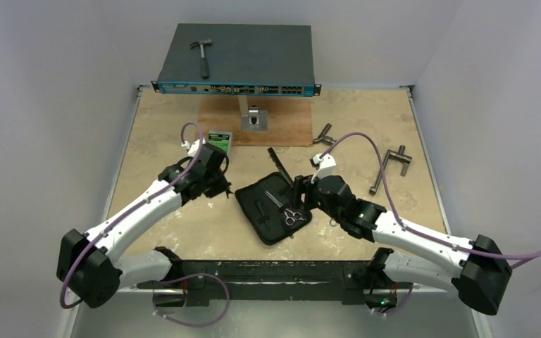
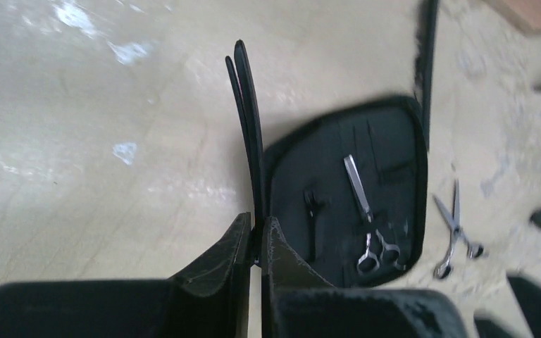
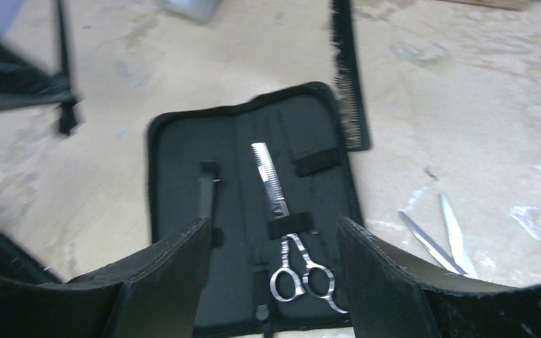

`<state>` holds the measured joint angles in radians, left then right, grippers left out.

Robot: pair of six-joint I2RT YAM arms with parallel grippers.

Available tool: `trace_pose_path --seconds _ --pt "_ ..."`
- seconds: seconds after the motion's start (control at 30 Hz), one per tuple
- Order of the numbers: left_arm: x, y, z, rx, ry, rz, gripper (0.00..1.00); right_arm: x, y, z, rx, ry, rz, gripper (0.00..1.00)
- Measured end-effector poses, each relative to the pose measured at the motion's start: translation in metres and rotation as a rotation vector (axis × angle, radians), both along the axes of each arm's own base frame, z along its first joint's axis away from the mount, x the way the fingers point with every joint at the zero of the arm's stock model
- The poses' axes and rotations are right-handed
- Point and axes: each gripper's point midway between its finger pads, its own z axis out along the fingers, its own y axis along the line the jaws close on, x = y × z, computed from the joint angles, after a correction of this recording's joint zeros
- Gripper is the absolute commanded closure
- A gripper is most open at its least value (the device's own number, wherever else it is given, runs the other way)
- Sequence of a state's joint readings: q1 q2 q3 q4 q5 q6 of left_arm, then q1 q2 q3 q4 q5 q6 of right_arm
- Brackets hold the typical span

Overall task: Sort the hair-cutting tools
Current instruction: Pick up the haircut tool at the center of the board, then place the haircut tool in the hairdressing tool bag.

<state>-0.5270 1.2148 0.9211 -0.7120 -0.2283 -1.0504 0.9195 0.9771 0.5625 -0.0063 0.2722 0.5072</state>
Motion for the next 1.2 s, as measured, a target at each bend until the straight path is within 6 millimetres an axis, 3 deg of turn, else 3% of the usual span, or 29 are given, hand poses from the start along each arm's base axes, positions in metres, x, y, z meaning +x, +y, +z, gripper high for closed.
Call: trace_pose_path --seconds 0.23,0.37,0.53,0.93,1.2 --pt "-0.054 -0.044 0.007 -0.016 -0.058 -0.312 1.0 0.037 -0.032 -0.043 -0.119 0.092 -0.166 0.4" --pt "-0.078 -0.048 0.001 -0.027 -0.078 -0.42 1.0 0.048 -0.025 -0.059 -0.164 0.117 -0.164 0.42" --pt "-0.099 -0.037 -0.01 -0.028 -0.103 -0.49 1.0 0.059 -0.013 -0.076 -0.216 0.132 -0.132 0.44" --pt "-0.112 -0.022 -0.02 -0.036 -0.145 -0.515 1.0 0.11 0.036 -0.086 -0.321 0.117 -0.063 0.6" --pt "-0.116 -0.022 -0.024 -0.04 -0.141 -0.532 1.0 0.109 0.028 -0.116 -0.444 0.171 -0.05 0.69"
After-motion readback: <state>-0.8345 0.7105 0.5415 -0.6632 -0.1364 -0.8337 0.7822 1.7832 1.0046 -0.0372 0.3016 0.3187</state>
